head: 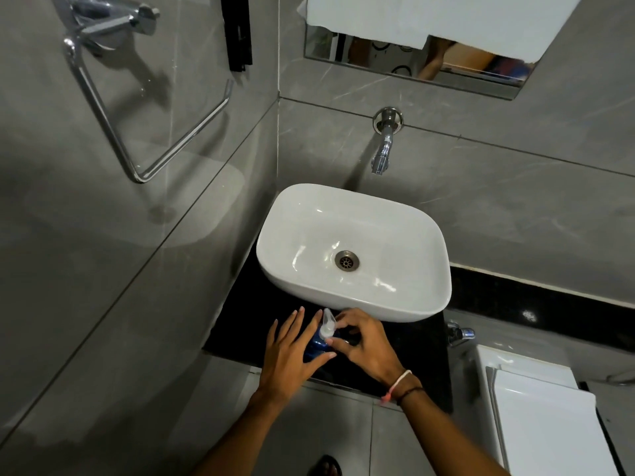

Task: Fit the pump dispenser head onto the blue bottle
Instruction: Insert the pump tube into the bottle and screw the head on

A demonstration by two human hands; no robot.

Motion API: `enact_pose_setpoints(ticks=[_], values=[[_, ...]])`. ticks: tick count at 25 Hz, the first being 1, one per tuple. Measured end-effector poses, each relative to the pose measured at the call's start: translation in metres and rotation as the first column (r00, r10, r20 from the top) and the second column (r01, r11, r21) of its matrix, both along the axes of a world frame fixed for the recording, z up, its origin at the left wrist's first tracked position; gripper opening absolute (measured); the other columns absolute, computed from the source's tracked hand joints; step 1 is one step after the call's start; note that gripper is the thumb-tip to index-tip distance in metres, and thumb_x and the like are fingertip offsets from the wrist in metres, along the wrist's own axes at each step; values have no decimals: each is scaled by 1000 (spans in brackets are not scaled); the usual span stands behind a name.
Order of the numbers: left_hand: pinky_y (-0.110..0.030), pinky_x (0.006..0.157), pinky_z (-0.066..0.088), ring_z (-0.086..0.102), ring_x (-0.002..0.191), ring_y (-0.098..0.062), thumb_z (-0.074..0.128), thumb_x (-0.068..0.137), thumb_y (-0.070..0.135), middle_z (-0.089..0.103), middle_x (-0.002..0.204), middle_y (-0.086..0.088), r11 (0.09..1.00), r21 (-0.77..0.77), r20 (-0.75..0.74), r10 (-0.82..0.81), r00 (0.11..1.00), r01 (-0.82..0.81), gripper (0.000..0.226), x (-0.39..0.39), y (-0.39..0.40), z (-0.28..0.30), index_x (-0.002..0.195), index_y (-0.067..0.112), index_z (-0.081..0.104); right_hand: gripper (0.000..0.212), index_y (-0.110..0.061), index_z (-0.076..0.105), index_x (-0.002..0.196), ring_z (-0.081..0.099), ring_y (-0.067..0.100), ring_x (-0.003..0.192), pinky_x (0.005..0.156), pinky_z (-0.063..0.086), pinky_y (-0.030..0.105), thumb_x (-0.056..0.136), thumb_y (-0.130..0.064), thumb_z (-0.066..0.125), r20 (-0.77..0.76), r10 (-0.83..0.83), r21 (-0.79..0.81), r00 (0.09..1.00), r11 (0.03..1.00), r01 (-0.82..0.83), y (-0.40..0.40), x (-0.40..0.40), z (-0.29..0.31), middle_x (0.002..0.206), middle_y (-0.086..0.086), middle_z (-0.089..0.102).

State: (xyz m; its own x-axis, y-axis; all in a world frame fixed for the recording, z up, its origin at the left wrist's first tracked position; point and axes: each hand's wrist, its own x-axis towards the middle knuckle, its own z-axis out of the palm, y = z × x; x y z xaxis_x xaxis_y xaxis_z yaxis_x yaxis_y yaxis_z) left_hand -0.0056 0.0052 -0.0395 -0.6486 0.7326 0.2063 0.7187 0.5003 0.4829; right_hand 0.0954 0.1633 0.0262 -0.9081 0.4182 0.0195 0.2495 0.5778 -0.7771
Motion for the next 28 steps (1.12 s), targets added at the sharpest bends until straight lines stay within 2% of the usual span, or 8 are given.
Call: enact_pose_setpoints(ticks=[5, 8, 11, 15, 18, 22, 24, 28], values=[[-55, 112, 34, 42, 140, -27, 42, 82, 77, 51, 148, -10, 1000, -17, 10, -17, 1000, 17, 81, -2, -2, 1, 146, 29, 42, 45, -19, 71, 117, 65, 10, 109, 98, 57, 29, 76, -24, 90, -15, 27, -38, 1000, 999, -27, -1, 0, -5, 116, 0, 68], [-55, 113, 34, 41, 141, -26, 53, 81, 73, 50, 149, -10, 1000, -14, 30, -22, 999, 22, 79, -3, -2, 0, 147, 31, 41, 32, -16, 73, 92, 68, 10, 93, 86, 60, 34, 70, -27, 93, -37, -84, -61, 996, 995, 81, -2, 0, -9, 99, -1, 71], [-55, 114, 33, 39, 142, -27, 61, 81, 65, 48, 150, -10, 999, -26, 29, -41, 999, 42, 79, -5, -3, -1, 148, 32, 36, 46, -26, 70, 111, 65, 8, 104, 93, 56, 23, 71, -29, 92, -47, -43, -97, 998, 995, 39, -7, 2, -9, 113, -4, 67], [-55, 113, 34, 40, 141, -26, 50, 81, 74, 50, 149, -9, 999, 4, 34, -32, 999, 32, 79, -3, -4, 2, 146, 30, 42, 27, -23, 72, 88, 68, 12, 93, 86, 59, 34, 71, -21, 93, -63, -107, -95, 992, 990, 100, -4, 2, -12, 99, -1, 71], [-54, 115, 32, 38, 142, -25, 44, 81, 77, 49, 150, -9, 1000, 2, 37, -31, 999, 31, 80, -4, -3, 4, 147, 31, 41, 43, -20, 73, 113, 65, 9, 103, 93, 56, 24, 75, -19, 91, -51, -22, -78, 998, 997, 18, -2, -1, -10, 112, 0, 68], [-55, 115, 31, 37, 143, -25, 42, 81, 79, 48, 151, -9, 999, -4, 46, -32, 998, 32, 81, -3, -4, 6, 147, 32, 40, 34, -26, 68, 92, 65, 11, 90, 79, 54, 21, 69, -27, 94, -60, -63, -31, 996, 998, 61, -3, -8, -11, 97, 0, 69], [-55, 114, 32, 39, 142, -26, 41, 82, 78, 49, 149, -10, 1000, -8, 43, -29, 999, 30, 80, -3, -4, 6, 147, 31, 41, 42, -27, 69, 108, 63, 7, 101, 87, 53, 17, 73, -32, 91, -53, 4, -18, 999, 1000, -5, -3, -7, -10, 108, -3, 66], [-56, 112, 36, 42, 140, -27, 45, 81, 78, 51, 148, -10, 999, -21, 39, -26, 999, 27, 80, -4, -4, 8, 145, 31, 43, 30, -16, 75, 109, 63, 14, 109, 95, 57, 39, 83, -29, 83, -22, 85, 26, 996, 996, -85, -2, -9, -9, 114, 0, 65]])
